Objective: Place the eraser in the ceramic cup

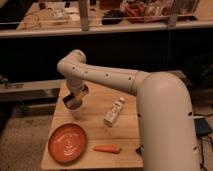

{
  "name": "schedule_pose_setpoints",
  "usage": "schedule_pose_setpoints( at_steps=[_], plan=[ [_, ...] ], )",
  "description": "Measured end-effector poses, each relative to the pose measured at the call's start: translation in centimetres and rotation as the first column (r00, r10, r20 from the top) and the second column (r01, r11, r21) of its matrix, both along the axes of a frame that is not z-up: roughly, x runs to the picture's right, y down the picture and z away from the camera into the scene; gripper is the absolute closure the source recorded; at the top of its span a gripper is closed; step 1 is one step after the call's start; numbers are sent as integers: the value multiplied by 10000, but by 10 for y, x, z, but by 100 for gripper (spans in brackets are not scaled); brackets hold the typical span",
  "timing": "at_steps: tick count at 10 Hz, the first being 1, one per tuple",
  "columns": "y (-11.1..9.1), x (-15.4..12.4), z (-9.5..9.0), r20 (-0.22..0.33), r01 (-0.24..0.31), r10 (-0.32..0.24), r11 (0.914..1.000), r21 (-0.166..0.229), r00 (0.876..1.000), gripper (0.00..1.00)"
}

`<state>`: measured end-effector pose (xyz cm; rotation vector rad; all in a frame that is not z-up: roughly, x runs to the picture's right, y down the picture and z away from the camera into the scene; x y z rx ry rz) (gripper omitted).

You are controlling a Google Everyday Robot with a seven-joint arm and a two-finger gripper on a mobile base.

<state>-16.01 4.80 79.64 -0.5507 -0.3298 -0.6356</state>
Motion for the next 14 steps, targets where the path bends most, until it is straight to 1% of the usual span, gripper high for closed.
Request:
schedule_pose_setpoints(
  at_steps=[2,3,4,5,8,9,10,14],
  plan=[
    [2,-1,1,67,4,-3,10000,-91,10000,32],
    [2,1,1,79,-38,40,9999,-136,10000,25],
    [3,3,2,103,-122,124,9998,-180,9999,20],
    [4,4,3,95,-194,196,9996,-196,9998,20],
    [8,7,8,-165,-618,615,9979,-204,9980,20],
    [8,11,12,-402,-802,796,9967,-130,9960,20],
    [9,14,15,-632,-1024,1013,9946,-152,9928,20],
    [10,23,20,-980,-1521,1495,9882,-199,9839,20]
  ],
)
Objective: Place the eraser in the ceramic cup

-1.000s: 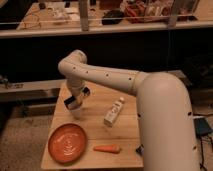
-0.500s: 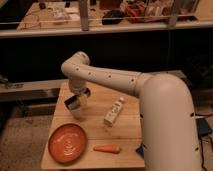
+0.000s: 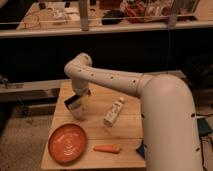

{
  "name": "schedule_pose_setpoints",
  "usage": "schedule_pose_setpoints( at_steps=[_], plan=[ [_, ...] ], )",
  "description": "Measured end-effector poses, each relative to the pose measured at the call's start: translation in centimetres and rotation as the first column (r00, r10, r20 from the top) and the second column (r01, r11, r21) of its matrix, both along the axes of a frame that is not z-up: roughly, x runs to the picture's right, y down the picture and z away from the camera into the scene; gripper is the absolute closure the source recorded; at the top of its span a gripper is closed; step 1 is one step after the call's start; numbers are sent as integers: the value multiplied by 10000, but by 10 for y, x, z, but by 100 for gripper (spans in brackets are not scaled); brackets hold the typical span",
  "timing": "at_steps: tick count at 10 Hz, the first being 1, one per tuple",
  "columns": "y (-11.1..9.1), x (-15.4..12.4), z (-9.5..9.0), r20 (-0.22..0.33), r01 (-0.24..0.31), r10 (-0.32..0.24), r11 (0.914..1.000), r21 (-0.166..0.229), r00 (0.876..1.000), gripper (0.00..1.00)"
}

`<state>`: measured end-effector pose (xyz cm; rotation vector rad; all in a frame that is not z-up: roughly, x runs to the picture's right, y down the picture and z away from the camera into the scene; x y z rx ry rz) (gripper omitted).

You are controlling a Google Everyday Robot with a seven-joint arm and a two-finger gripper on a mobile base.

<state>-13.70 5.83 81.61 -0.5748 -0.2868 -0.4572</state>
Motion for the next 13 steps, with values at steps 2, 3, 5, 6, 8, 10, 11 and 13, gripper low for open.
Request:
schedule_pose_setpoints(
  at_steps=[2,3,5,6,8,10,11,13],
  plan=[
    [0,3,1,-81,-106,106,9999,-19,9999,20],
    [0,3,1,-81,-107,107,9999,-20,9999,20],
    [0,2,1,-68,-91,91,10000,-22,9999,20],
    [1,2,2,-63,-82,82,10000,-37,9999,20],
    [1,2,2,-64,-85,85,10000,-34,9999,20],
    [1,2,2,-65,-84,84,10000,-34,9999,20],
    [1,2,2,-65,-85,85,10000,-35,9999,20],
    [1,2,2,-66,-87,87,10000,-33,9999,20]
  ],
)
